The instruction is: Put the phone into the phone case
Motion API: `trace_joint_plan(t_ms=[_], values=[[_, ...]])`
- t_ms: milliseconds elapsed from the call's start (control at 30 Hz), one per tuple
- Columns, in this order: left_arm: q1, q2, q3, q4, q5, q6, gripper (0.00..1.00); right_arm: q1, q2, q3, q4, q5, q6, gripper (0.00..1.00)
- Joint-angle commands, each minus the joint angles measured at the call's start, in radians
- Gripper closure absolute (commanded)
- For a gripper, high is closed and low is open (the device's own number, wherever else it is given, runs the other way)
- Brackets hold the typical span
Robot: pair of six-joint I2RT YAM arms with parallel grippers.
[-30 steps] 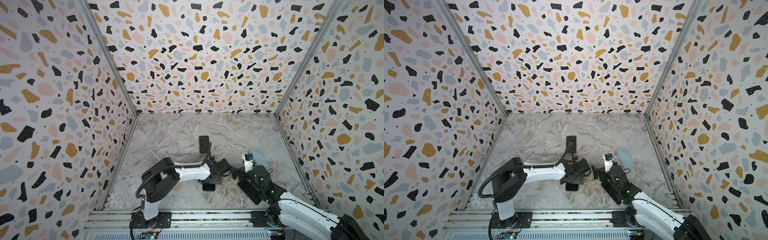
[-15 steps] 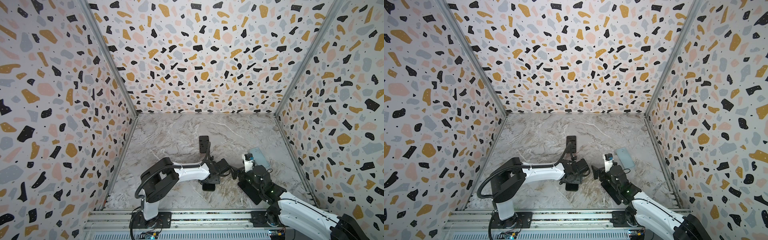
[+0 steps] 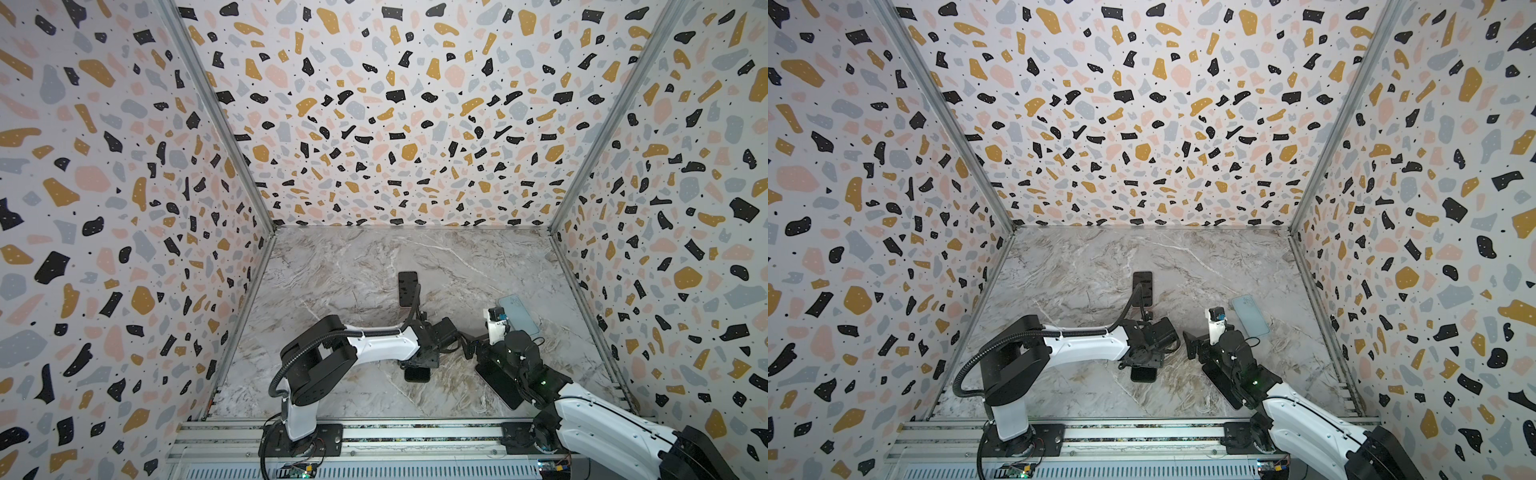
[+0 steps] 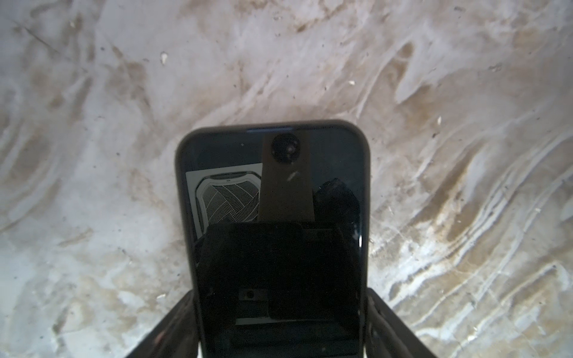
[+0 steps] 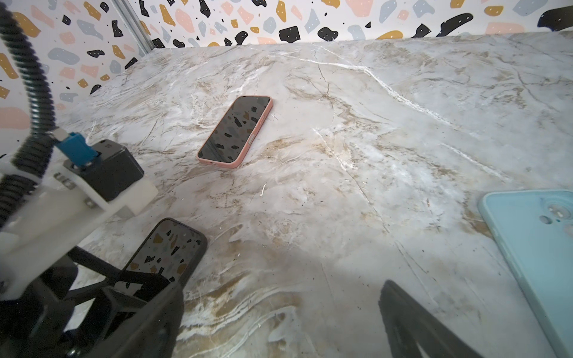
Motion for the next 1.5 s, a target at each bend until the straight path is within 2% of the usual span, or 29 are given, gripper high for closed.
trace_joint_plan(t_ms=[0,300,600,767,1133,1333,1467], values=[[0.01,-0.016,-0.022,-0.032,-0.027,0.01,0.31,-0.002,-0.008,0.008,-0.007,0.001,0.007,0.0],[0.059,-0.049,0.005,-0.065,-0.071,0.079,0.32,-0.002,0.033,0.035,-0.024,0.013,0.024,0.01],[0.184,-0.101,0.064,-0.111,-0.125,0.206,0.33,-0.001,0.057,0.054,-0.025,0.025,0.035,0.02],[0.286,-0.088,0.118,-0.133,-0.141,0.292,0.33,-0.001,0.084,0.073,-0.015,0.027,0.027,0.02],[0.472,0.103,0.346,-0.172,-0.109,0.448,0.33,-0.005,0.143,0.114,0.012,0.041,-0.011,0.0],[0.505,0.23,0.495,-0.198,-0.105,0.501,0.33,-0.004,0.143,0.097,0.071,-0.026,-0.088,0.01],[0.521,0.277,0.543,-0.198,-0.092,0.519,0.33,-0.005,0.135,0.08,0.099,-0.024,-0.094,0.01]])
